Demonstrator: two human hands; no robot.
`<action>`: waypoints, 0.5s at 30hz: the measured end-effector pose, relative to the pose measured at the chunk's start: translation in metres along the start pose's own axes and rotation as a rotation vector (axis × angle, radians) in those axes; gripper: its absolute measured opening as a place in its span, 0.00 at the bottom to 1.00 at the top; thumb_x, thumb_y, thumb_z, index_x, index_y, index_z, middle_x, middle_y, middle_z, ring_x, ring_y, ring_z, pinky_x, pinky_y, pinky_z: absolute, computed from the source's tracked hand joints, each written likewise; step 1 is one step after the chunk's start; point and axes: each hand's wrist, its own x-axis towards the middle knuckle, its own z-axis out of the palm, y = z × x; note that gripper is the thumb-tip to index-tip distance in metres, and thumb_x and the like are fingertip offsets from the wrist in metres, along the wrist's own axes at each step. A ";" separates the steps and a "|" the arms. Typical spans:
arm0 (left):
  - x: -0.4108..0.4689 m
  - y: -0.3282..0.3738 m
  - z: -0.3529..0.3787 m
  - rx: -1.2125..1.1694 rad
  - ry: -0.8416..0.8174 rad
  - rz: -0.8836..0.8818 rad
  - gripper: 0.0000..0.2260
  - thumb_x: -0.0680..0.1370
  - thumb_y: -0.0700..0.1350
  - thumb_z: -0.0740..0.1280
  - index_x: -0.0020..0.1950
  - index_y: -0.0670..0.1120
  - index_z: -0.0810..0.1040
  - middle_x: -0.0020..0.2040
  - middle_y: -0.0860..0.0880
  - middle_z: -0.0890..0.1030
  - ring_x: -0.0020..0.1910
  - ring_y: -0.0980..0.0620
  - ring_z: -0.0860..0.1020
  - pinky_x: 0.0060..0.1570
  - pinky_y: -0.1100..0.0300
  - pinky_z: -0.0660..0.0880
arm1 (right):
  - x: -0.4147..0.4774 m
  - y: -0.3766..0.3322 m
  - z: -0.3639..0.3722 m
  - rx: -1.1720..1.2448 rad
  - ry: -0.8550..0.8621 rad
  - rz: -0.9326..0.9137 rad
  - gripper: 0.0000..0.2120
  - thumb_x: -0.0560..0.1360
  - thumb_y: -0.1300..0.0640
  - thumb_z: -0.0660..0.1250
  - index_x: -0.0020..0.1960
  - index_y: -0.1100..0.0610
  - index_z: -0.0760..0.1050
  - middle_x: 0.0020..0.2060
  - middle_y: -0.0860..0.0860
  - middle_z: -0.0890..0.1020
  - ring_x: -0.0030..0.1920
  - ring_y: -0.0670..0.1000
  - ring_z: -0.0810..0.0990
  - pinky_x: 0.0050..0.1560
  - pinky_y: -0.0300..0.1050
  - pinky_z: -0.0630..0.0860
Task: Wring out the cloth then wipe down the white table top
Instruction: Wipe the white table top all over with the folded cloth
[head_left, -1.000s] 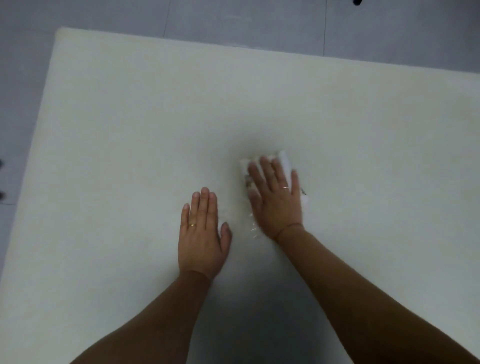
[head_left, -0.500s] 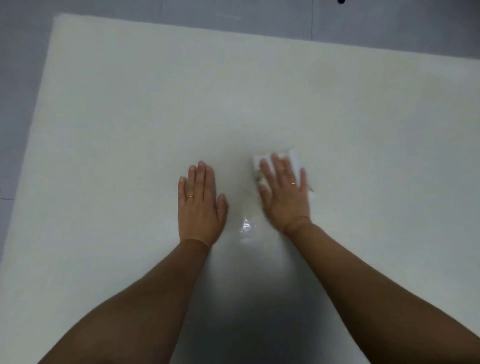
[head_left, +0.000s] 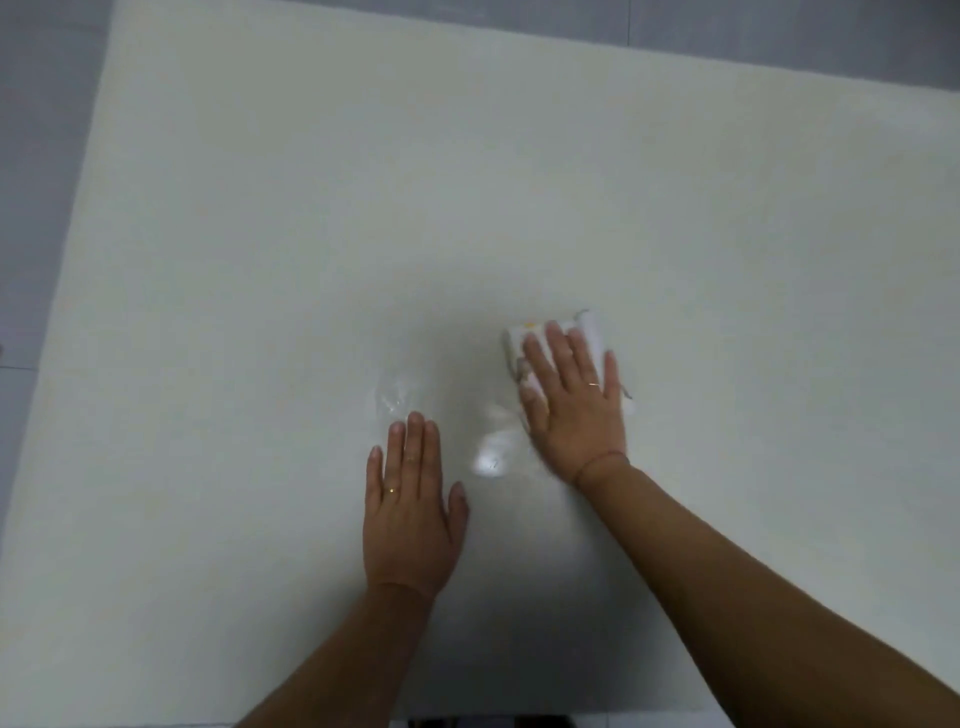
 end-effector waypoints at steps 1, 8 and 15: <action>-0.001 0.001 -0.001 -0.005 -0.004 0.000 0.29 0.78 0.52 0.53 0.76 0.39 0.60 0.77 0.42 0.60 0.77 0.45 0.55 0.74 0.46 0.52 | -0.002 0.014 -0.001 0.026 0.015 0.143 0.27 0.79 0.44 0.43 0.77 0.46 0.48 0.77 0.47 0.49 0.77 0.50 0.45 0.74 0.58 0.40; 0.000 0.002 -0.006 -0.006 0.032 0.031 0.27 0.77 0.47 0.53 0.73 0.36 0.65 0.74 0.38 0.65 0.74 0.40 0.61 0.72 0.45 0.54 | -0.033 -0.088 0.023 0.076 0.054 0.193 0.28 0.78 0.45 0.50 0.77 0.49 0.51 0.77 0.52 0.54 0.76 0.57 0.50 0.71 0.66 0.43; -0.001 0.002 -0.007 -0.063 0.074 0.049 0.26 0.77 0.45 0.53 0.73 0.36 0.65 0.74 0.38 0.65 0.74 0.40 0.62 0.73 0.47 0.53 | -0.054 -0.008 0.013 0.045 0.042 0.171 0.28 0.77 0.43 0.42 0.76 0.47 0.51 0.77 0.48 0.53 0.77 0.50 0.47 0.74 0.58 0.44</action>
